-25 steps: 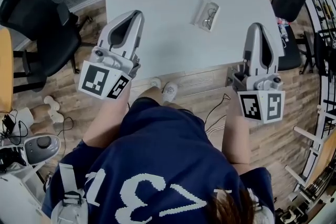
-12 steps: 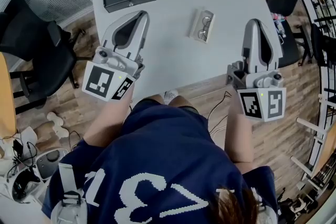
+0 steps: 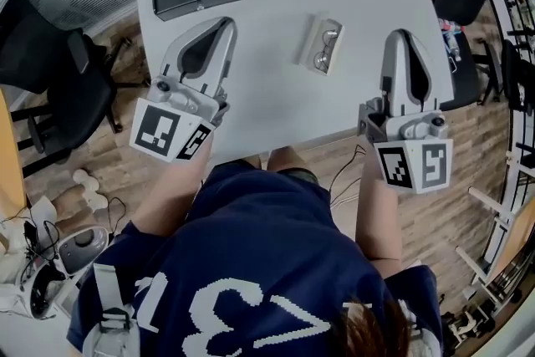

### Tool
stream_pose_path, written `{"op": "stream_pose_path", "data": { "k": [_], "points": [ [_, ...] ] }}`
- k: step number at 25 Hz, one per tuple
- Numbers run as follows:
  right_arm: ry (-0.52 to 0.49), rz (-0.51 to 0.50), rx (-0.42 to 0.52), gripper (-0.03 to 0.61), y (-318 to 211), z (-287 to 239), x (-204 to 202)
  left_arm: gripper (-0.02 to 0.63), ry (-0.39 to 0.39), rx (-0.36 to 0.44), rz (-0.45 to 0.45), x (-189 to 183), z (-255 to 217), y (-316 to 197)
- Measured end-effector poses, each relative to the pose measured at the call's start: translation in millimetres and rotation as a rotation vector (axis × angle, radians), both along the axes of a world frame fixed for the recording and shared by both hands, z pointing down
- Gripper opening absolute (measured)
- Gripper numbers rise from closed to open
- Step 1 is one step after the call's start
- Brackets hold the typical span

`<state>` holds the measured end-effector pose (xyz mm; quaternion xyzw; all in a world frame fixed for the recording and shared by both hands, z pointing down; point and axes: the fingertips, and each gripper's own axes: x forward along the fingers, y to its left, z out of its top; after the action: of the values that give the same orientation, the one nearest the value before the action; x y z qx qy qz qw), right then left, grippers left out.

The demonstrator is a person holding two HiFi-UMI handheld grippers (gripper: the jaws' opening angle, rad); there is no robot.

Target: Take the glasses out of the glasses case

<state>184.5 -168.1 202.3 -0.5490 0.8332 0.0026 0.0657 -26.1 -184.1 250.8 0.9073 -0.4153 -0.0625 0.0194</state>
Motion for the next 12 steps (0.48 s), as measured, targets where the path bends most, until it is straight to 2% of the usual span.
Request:
{"op": "stream_pose_path", "data": {
  "k": [9, 12],
  "points": [
    [0.089, -0.02, -0.163, 0.035, -37.9, 73.3, 12.6, 0.015, -0.024, -0.053, -0.042, 15.0, 37.2, -24.9],
    [0.143, -0.02, -0.252, 0.087, -46.1, 112.1, 17.2, 0.014, -0.035, -0.069, -0.037, 21.0, 47.8, -30.2]
  ]
}}
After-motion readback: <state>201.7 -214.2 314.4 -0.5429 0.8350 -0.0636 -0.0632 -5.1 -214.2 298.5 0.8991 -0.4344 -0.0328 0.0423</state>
